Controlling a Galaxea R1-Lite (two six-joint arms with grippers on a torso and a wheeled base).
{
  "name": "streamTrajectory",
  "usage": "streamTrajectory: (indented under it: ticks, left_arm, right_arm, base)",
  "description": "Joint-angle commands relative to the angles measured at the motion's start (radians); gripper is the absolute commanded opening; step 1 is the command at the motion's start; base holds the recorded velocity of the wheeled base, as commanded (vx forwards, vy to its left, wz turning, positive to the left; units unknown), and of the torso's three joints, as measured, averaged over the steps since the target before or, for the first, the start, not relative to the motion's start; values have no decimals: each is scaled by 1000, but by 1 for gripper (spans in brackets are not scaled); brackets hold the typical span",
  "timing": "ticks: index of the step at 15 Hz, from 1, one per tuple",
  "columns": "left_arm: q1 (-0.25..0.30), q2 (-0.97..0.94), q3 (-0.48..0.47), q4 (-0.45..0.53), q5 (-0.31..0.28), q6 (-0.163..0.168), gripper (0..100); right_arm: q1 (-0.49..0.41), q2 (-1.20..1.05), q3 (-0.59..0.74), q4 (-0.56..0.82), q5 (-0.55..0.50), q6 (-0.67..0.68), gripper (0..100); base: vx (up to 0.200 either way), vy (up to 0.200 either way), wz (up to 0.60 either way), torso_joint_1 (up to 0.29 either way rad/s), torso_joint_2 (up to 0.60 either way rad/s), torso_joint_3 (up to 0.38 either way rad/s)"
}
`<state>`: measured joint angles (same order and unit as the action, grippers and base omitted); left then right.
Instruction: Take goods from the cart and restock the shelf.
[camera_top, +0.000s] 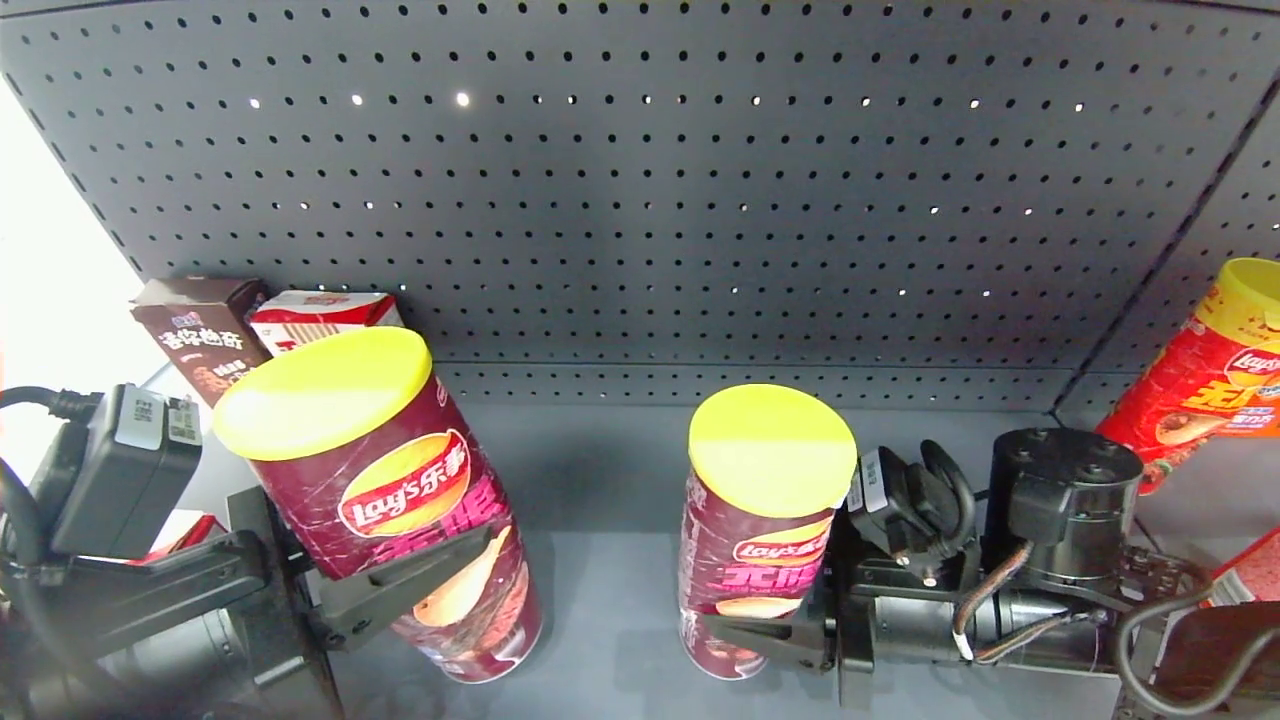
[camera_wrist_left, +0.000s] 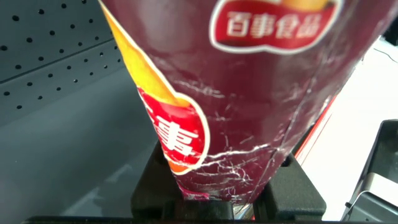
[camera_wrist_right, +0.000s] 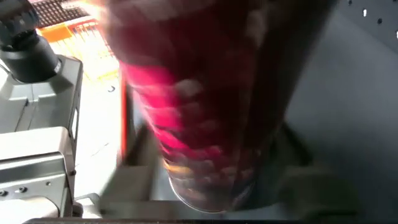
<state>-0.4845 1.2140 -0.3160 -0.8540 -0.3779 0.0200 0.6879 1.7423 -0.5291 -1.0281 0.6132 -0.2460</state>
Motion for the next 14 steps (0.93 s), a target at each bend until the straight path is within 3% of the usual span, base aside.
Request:
streamTrajectory:
  ticks: [1,9,14]
  left_arm:
    - [0,-1,0,0,-1,0,0]
    - [0,-1,0,0,-6,0,0]
    - [0,-2,1,0,-7,0,0]
  right_arm:
    - [1,-9,3,-3,0,-1,100]
    - [-10,-277,113,14,-130,4,100]
    - [-91,-603,299,111,-182,7,100]
  base:
    - [0,0,0,0,0,0]
    - [0,0,0,0,0,0]
    - [0,0,0,0,0,0]
